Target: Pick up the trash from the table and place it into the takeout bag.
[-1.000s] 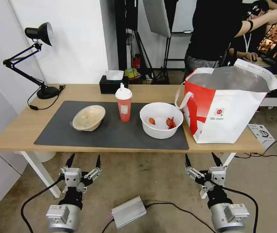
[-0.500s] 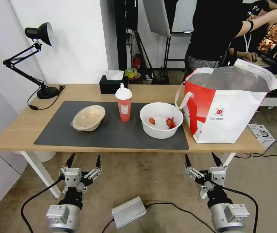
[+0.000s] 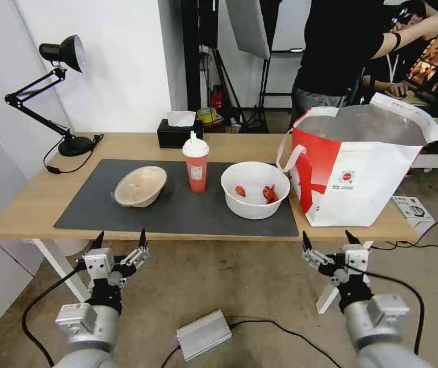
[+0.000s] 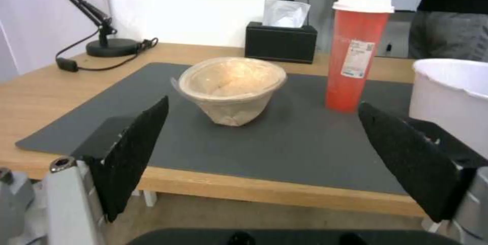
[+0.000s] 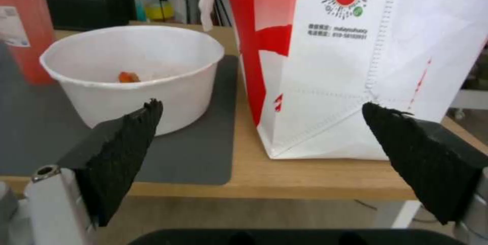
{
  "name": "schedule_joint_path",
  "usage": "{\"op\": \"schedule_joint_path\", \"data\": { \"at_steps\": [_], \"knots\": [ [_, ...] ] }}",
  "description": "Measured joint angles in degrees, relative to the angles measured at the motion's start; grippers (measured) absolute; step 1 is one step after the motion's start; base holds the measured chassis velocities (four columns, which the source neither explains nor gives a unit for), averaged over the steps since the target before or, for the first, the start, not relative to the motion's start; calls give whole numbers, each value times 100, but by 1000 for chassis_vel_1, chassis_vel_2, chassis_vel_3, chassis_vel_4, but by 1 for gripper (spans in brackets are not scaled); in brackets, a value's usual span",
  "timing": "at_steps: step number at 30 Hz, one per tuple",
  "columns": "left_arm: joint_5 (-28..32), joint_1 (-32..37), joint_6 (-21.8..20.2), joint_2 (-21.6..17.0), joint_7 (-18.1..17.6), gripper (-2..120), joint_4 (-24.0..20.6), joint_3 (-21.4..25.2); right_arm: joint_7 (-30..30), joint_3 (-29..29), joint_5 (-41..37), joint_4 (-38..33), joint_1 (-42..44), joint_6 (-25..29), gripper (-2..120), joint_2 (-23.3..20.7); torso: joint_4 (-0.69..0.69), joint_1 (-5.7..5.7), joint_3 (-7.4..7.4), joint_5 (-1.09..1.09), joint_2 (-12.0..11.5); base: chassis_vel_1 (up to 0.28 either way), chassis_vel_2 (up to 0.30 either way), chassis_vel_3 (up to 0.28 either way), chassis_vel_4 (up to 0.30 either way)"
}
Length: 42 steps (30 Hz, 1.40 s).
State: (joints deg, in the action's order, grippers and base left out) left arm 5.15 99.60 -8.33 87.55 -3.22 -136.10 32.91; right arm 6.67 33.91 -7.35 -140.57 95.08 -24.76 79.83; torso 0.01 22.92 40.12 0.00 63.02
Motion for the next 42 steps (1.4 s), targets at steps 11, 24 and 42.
{"op": "schedule_joint_path", "data": {
  "at_steps": [11,24,42],
  "knots": [
    [-348,246,373,-108,206,100,167,9,126,-49,-226,-221,0,-170,100,-99,-1,0,-1,0,0,0,0,0,0],
    [-524,409,552,-93,261,100,244,12,146,-86,-358,-244,-72,-160,100,-232,-1,0,-1,0,0,0,0,0,0],
    [-560,374,644,48,247,100,325,57,-224,-348,-1709,-98,-852,251,100,-1168,0,-1,-1,0,0,0,0,0,0]
  ]
}}
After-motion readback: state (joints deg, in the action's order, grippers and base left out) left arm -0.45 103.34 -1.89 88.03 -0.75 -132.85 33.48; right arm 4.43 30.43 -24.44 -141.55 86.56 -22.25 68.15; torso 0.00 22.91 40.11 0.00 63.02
